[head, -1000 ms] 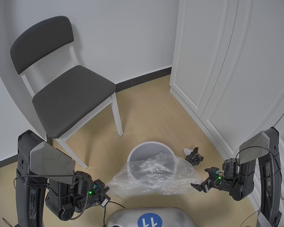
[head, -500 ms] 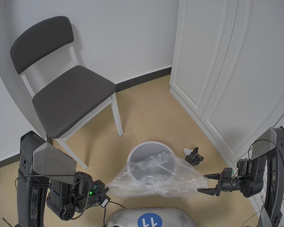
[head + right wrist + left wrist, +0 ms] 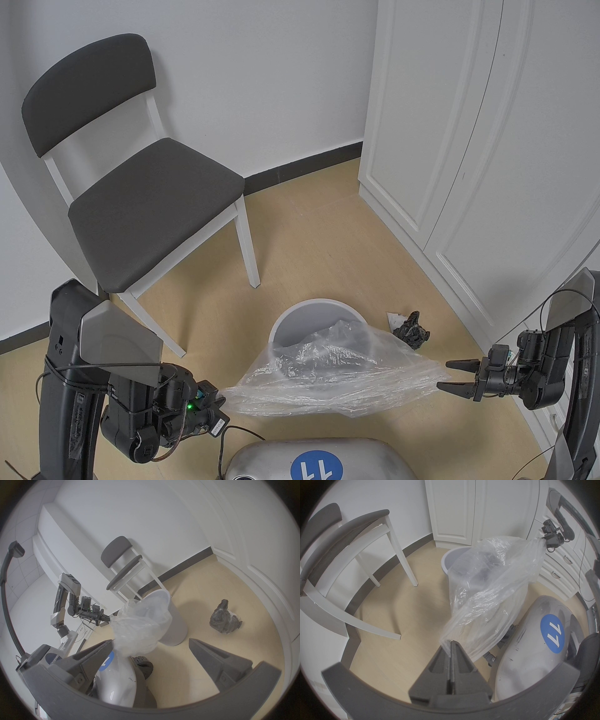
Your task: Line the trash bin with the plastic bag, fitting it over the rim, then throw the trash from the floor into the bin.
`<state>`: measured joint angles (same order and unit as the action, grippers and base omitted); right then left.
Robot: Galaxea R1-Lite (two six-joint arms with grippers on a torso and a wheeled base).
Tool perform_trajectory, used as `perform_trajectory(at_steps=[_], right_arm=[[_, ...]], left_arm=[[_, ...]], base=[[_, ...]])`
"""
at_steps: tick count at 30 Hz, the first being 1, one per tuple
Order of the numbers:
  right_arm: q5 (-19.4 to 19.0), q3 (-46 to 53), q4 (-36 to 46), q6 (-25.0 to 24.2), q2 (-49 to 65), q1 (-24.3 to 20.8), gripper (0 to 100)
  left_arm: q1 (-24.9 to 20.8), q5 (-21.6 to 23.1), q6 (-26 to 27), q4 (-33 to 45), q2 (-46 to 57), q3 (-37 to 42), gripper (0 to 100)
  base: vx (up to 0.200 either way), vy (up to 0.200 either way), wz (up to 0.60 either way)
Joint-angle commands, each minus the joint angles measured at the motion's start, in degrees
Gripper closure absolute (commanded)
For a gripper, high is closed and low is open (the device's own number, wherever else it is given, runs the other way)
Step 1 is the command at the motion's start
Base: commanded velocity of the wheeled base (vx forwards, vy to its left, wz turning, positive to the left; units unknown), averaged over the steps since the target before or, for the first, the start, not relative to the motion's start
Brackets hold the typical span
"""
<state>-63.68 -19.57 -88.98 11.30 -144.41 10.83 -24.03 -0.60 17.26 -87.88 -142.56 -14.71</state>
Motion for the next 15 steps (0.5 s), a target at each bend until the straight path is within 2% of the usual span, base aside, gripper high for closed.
perform_trajectory(at_steps=[1, 8, 12, 14, 15], right_arm=[[-0.1, 0.2, -1.0, -0.1, 1.1, 0.9, 0], [-0.3, 0.1, -1.0, -0.1, 1.1, 1.2, 0], [0.0, 2.0, -1.0, -0.3, 6.8, -2.1, 0], [1.8, 3.3, -1.0, -1.0, 10.6, -5.4, 0], [5.8, 4.4, -1.0, -1.8, 13.0, -7.6, 0]], left_arm=[[0.0, 0.0, 0.0, 0.0, -0.5, -0.1, 100], [0.5, 0.0, 0.0, 0.0, -1.1, -0.5, 100], [0.3, 0.0, 0.0, 0.0, -1.1, -0.5, 100], [0.4, 0.0, 0.0, -0.1, -0.9, -0.5, 100], [0.4, 0.0, 0.0, -0.1, -0.8, -0.6, 100]], base=[[0.0, 0.0, 0.0], [0.0, 0.0, 0.0], [0.0, 0.0, 0.0], [0.0, 0.0, 0.0], [0.0, 0.0, 0.0]])
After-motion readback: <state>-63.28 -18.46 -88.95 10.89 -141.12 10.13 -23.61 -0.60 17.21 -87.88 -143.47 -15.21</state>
